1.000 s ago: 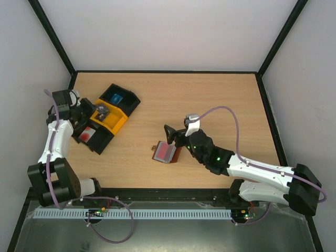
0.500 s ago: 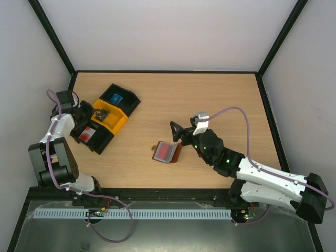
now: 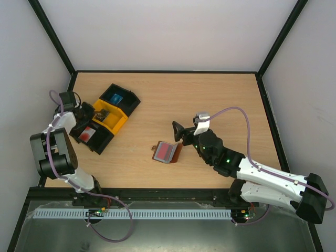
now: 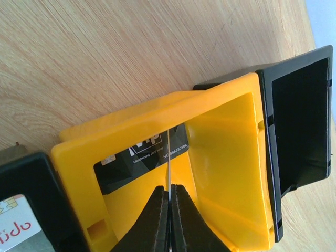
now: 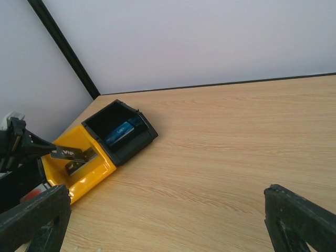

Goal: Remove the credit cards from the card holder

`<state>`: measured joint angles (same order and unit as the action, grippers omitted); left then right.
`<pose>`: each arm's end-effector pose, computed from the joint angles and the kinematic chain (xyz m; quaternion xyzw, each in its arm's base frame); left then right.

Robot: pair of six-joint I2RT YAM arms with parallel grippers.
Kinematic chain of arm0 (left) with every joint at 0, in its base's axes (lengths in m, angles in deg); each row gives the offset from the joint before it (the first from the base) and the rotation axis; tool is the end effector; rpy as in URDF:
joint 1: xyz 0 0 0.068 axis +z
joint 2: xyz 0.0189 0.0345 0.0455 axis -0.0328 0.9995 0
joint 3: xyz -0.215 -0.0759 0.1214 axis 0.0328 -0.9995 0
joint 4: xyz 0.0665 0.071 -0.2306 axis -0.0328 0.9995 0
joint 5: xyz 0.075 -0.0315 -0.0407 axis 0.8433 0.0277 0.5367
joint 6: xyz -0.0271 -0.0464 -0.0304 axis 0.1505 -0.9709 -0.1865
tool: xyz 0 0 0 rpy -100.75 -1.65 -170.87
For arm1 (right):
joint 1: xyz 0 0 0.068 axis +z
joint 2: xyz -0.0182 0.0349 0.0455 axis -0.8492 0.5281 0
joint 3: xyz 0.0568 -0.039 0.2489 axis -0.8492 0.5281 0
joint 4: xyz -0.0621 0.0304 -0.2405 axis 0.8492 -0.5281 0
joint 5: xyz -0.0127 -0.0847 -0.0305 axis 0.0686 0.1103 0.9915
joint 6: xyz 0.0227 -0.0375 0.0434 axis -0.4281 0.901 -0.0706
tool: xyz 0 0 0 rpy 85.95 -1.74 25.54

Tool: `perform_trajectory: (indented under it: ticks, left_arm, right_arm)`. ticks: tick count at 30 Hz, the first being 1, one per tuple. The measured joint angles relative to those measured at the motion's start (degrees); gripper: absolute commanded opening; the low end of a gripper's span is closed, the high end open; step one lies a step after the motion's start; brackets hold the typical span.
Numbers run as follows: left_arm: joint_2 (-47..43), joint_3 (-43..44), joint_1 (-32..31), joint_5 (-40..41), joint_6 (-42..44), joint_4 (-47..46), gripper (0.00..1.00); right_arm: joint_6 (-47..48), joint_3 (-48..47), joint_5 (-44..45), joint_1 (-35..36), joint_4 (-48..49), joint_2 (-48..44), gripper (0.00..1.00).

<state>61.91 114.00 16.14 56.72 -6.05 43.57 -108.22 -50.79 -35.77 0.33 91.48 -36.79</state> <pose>0.3153 0.0853 0.1862 -0.3987 0.8334 -0.2316 0.3047 0.1320 0.1825 0.2767 -0.0904 0.7483 0.3292 0.5688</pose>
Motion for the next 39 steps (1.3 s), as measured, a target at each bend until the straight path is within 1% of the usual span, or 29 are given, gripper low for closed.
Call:
perform_trajectory:
  ticks: [9,15,20,23,31,36,37,38,39]
  left_arm:
    - [1.77,0.26,0.00,-0.52,-0.98,-3.54,0.04]
    - [4.37,2.58,0.00,-0.92,-1.20,-3.69,0.05]
    - [5.55,2.89,0.00,-0.74,-1.18,-3.74,0.08]
    - [6.12,2.89,0.02,-0.50,-1.16,-3.76,0.15]
    - [6.49,3.72,0.00,-0.39,-0.94,-3.58,0.19]
    - [6.49,3.96,0.00,-0.37,-0.85,-3.54,0.20]
    - [6.49,3.96,0.00,-0.37,-0.85,-3.54,0.21]
    - [6.49,3.96,0.00,-0.35,-0.85,-3.52,0.25]
    - [6.49,3.96,0.00,-0.26,-0.79,-3.48,0.32]
  right_arm:
    - [1.62,0.07,2.47,0.00,-1.42,-1.18,0.98]
    - [1.75,0.13,3.32,0.00,-2.01,-2.03,0.98]
    - [1.81,0.26,3.41,0.00,-2.21,-2.16,0.98]
    - [1.84,0.44,3.50,0.00,-2.34,-2.25,0.98]
    - [2.08,0.70,4.28,0.00,-2.60,-2.25,0.98]
    - [2.10,0.98,4.31,0.00,-2.67,-2.25,0.98]
    - [2.10,1.01,4.31,0.00,-2.69,-2.25,0.98]
    - [2.08,1.01,4.26,0.00,-2.75,-2.25,0.98]
    - [2.05,1.01,4.22,0.00,-2.86,-2.25,0.98]
